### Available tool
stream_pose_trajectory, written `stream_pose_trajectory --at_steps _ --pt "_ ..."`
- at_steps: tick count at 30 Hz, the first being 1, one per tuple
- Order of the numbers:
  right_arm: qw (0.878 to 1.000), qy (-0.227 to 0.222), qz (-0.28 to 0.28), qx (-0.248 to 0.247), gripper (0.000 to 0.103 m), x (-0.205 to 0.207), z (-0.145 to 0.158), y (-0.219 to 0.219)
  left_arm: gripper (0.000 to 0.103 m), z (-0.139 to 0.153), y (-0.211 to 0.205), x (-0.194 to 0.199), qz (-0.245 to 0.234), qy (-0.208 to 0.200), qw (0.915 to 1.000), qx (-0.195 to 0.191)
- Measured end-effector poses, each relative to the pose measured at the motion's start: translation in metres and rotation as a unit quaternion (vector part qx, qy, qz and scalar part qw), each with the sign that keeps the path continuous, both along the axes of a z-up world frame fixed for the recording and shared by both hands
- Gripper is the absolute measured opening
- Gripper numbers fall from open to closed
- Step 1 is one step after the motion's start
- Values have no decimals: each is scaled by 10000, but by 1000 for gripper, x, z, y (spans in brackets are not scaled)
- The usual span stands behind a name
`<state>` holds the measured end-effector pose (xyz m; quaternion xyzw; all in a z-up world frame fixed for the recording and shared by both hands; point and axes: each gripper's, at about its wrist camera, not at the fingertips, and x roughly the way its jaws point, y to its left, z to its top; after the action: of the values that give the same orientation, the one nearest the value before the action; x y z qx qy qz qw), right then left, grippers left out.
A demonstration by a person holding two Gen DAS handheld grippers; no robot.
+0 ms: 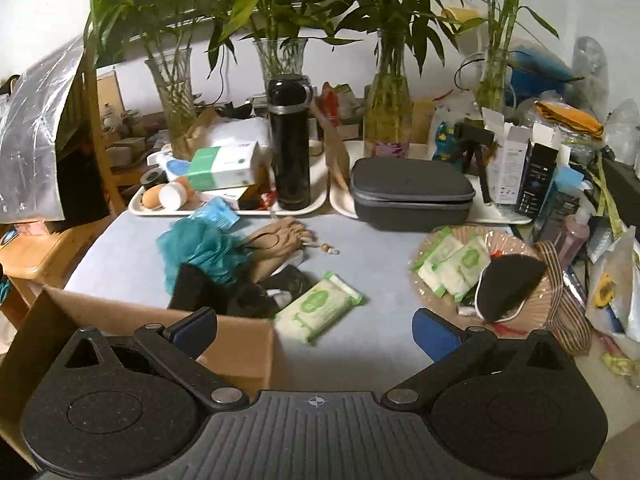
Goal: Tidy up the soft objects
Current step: 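Withdraw both grippers from the box back over the table, then lower the left gripper onto the black foam block beside the wipes packet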
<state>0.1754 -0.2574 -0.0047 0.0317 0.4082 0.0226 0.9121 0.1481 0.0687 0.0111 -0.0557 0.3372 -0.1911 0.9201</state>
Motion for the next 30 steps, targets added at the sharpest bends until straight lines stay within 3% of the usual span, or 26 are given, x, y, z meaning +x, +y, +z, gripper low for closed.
stream_pose_trajectory --at_steps 12,21,30 --pt "9999 96 133 14 103 29 -9 -9 82 3 -28 52 -397 152 9991 70" --pt "9980 -415 -255 412 103 40 -24 -26 82 -9 -56 89 -758 856 9928 344" --pt "9952 -542 -465 662 103 43 -25 -40 82 -28 -94 129 -1134 1704 9760 740"
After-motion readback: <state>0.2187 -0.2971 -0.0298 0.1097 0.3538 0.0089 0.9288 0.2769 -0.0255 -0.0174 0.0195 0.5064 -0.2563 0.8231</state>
